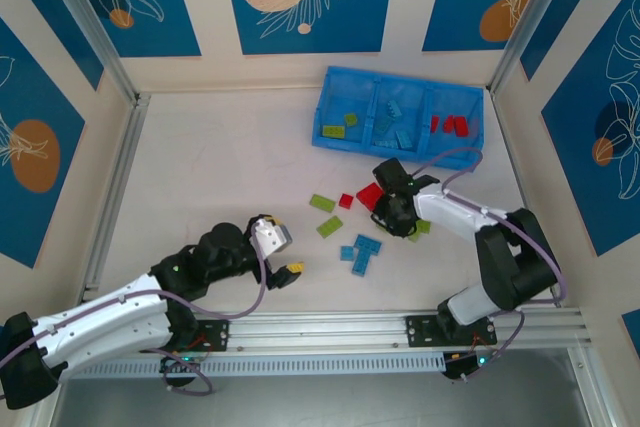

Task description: Sort the legos into containers by color

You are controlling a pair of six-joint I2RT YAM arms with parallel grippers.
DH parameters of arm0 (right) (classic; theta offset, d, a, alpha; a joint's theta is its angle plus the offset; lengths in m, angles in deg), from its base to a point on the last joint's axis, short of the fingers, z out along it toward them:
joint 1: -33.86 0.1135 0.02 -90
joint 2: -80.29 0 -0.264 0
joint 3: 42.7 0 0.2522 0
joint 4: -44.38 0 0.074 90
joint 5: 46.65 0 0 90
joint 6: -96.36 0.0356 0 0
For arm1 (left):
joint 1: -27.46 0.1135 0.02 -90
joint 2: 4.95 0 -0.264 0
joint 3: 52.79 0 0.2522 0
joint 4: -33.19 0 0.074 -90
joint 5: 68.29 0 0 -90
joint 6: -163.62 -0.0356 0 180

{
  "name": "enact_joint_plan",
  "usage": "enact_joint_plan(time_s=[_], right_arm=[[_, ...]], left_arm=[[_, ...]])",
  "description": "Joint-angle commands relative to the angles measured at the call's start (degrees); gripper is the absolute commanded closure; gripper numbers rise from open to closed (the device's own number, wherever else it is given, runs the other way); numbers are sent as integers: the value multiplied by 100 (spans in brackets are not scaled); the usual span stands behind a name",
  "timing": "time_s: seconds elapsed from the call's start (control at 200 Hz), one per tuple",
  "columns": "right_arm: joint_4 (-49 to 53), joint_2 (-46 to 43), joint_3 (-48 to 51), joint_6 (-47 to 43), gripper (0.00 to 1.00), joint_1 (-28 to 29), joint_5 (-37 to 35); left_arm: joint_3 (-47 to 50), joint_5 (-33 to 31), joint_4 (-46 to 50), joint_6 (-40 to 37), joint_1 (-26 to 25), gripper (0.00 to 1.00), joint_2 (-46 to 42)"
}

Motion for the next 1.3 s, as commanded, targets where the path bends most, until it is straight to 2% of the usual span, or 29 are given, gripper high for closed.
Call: enact_joint_plan(time_s=[0.0,0.15,0.255,0.375,0.44,0.545,0.62,0.69,0.775,0.805,0.885,0.965,1.045,1.11,1.29], right_arm=[[373,-626,-506,-479,85,349,-580],[158,-657,-1455,-1646,83,1032,-1149],[-39,50,-2424,-2607,82,1006,-1176],[22,1530,-3981,-3556,82,766,-1590],[378,2451,-5016,-3754,82,544,-1789],[805,3817,-6756,-4010,82,177,-1589],[1355,4798,-8033,-3987,81,-72,-1161],[1831,5491,-9208,-3950,76,-219,-839],[1920,5850,-9834,-4152,57,-266,-566],[1884,5850,-9904,-4276,48,-259,-477],[1971,5717,-9995,-4490,36,-218,-383],[2145,5347,-9861,-4535,32,-146,-468],[2166,4716,-9258,-4342,31,-78,-487],[1979,3940,-8349,-4105,31,4,-508],[511,1472,-4478,-3206,31,356,-768]], left_arm=[[109,-79,-199,66,-8,0,-161],[165,-259,-219,83,-7,0,-273],[217,-485,-207,103,-8,0,-388],[254,-809,-82,49,-8,0,-536],[280,-969,-42,22,-8,0,-611],[307,-1141,39,-8,-8,0,-730],[308,-1201,67,-21,-13,0,-776],[320,-1237,71,-31,-10,0,-795],[342,-1272,39,-22,-8,0,-789],[351,-1260,22,-21,-9,0,-785],[360,-1209,-27,-13,-8,0,-759],[360,-1180,-49,-3,-7,0,-721],[352,-1171,-56,4,-8,0,-695],[351,-1171,-46,13,-8,0,-709],[351,-1157,-34,40,-8,0,-769]])
